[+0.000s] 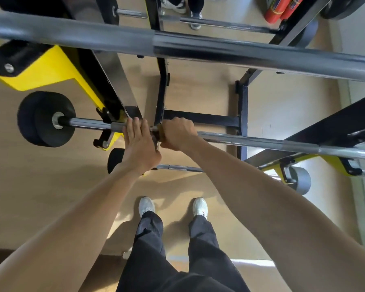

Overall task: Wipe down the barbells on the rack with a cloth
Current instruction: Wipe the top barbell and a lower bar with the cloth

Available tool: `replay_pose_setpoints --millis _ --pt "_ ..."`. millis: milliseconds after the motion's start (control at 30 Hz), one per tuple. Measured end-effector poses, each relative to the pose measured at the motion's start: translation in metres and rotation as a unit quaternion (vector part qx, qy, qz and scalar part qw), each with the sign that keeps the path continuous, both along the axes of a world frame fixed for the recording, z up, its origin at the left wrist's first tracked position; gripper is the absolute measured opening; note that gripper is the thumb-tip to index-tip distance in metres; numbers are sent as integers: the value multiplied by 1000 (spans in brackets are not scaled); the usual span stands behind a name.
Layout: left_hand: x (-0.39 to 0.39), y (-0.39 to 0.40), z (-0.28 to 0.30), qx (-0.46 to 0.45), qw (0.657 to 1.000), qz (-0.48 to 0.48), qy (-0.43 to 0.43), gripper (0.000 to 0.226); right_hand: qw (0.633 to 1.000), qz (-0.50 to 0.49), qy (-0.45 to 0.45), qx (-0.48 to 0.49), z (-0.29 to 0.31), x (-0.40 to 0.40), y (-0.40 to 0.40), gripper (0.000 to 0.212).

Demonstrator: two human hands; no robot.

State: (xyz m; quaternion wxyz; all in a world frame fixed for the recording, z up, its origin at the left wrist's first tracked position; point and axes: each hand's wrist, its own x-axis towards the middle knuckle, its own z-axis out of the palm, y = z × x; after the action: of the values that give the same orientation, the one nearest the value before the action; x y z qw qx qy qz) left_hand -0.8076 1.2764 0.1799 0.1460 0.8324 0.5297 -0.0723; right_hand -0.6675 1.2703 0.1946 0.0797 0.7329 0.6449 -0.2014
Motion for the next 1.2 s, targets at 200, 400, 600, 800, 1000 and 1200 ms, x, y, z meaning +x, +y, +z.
replay_pose_setpoints --millis 200,400,600,800,1000,1200 --pt "34 -8 9 17 993 66 94 82 999 -20 -18 -30 3 56 -39 29" --pt "69 -24 10 36 995 -32 87 51 999 -35 -28 -23 3 101 -76 25" --pt "78 -29 7 70 993 -10 93 48 999 -31 -3 -30 1 136 -94 34" --pt "90 -37 6 77 993 41 82 52 997 -58 -42 -31 2 197 -142 28" --pt "98 -48 3 102 990 80 51 49 993 -81 -84 -11 3 239 -181 25" --pt "106 -56 -3 109 987 107 45 55 978 -168 -118 -24 13 287 -227 21"
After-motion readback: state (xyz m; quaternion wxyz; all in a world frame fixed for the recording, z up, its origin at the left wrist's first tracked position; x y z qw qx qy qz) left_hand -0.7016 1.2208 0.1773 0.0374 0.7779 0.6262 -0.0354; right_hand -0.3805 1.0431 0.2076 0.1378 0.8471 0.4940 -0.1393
